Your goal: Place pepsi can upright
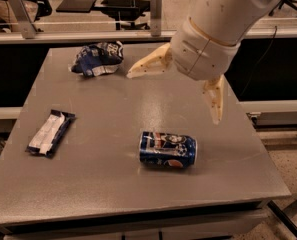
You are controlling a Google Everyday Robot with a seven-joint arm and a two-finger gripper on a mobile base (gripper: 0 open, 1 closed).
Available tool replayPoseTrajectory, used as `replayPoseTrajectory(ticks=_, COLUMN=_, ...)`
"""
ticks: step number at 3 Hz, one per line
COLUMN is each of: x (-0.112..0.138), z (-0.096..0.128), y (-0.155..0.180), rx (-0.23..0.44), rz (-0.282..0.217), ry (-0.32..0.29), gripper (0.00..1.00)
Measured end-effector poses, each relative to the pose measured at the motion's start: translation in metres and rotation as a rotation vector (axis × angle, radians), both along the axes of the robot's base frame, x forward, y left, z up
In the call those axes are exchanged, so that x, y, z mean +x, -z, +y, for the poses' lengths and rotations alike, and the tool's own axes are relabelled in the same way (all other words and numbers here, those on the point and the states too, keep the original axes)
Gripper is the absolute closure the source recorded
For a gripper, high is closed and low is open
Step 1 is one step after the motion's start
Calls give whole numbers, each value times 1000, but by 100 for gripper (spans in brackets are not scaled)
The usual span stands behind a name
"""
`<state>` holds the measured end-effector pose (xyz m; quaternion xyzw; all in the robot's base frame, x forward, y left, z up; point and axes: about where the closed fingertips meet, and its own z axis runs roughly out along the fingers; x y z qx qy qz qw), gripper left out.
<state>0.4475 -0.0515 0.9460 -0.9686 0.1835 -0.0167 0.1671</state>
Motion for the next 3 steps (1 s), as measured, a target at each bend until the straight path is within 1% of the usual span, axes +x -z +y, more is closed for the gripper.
replayPoseTrajectory(ticks=1, x=6, z=2, y=14, rx=-115, rz=-87, ry=-202, gripper=0)
replayPoseTrajectory(ticks=2, x=14, z=0, y=27, rx=-223, rz=-181, ry=-380, gripper=0)
replayPoseTrajectory(ticks=3, x=15, z=0, y=26, rx=-240, rz=-208, ry=-446, gripper=0)
